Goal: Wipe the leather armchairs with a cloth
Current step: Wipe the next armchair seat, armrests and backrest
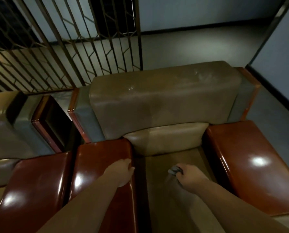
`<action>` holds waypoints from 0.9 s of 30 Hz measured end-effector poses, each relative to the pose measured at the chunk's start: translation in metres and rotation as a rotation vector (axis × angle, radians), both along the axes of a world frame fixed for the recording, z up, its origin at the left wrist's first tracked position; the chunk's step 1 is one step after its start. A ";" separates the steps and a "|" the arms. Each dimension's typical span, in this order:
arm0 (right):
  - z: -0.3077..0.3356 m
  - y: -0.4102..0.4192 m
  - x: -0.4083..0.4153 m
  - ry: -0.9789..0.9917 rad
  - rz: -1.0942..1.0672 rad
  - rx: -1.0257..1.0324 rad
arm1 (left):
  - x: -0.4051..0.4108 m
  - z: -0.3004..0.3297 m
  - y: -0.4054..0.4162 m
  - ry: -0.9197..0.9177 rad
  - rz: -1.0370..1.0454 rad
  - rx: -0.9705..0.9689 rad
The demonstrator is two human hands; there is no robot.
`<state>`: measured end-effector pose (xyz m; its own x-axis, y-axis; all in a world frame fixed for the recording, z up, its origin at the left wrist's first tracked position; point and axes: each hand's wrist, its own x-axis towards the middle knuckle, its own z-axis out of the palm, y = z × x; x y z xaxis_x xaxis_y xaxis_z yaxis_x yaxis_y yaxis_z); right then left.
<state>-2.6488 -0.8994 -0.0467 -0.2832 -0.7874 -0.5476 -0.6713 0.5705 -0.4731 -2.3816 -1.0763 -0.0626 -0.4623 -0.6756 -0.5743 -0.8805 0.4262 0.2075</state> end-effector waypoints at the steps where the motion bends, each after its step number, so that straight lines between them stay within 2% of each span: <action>1: 0.004 -0.001 -0.005 0.005 -0.004 -0.011 | -0.006 0.003 0.000 0.006 -0.009 -0.003; 15: 0.044 -0.028 -0.084 -0.025 0.088 -0.151 | -0.122 0.040 -0.005 0.043 -0.040 -0.045; 22: 0.058 -0.032 -0.114 -0.026 0.021 -0.167 | -0.157 0.050 -0.013 0.043 -0.037 -0.045; 27: 0.065 -0.031 -0.127 -0.033 -0.003 -0.198 | -0.167 0.055 -0.030 0.031 -0.064 -0.115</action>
